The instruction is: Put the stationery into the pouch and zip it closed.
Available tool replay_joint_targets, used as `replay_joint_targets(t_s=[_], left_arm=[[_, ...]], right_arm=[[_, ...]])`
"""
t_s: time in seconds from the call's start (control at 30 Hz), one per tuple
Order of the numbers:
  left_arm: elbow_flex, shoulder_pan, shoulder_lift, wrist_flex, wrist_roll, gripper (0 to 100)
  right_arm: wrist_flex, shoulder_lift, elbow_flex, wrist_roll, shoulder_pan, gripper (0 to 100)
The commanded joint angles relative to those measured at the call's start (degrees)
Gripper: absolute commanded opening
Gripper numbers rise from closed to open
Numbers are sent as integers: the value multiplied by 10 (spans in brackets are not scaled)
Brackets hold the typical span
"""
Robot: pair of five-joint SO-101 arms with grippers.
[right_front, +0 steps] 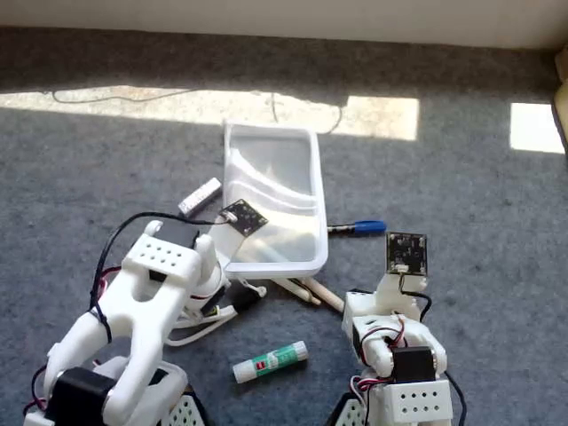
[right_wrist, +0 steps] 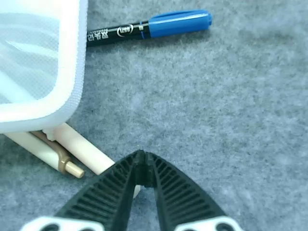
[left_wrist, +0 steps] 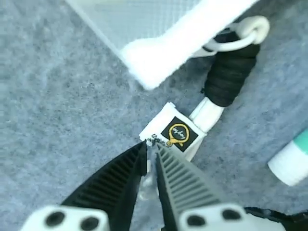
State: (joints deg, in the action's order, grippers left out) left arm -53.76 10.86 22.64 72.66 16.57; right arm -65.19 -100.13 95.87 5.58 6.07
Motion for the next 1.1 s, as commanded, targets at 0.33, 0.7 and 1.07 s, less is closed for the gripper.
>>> replay_joint_targets(t_s=[0.33, 0.7, 1.07], left_arm=[[64, -50, 20, -8, -3, 40], [-22, -43, 19, -58, -3, 38], [-55, 128, 25, -57, -6, 37]], right_arm=[[-3, -7, 62, 1, -7, 5], [-3, -7, 62, 1, -7, 5], [-3, -7, 62, 1, -7, 5]])
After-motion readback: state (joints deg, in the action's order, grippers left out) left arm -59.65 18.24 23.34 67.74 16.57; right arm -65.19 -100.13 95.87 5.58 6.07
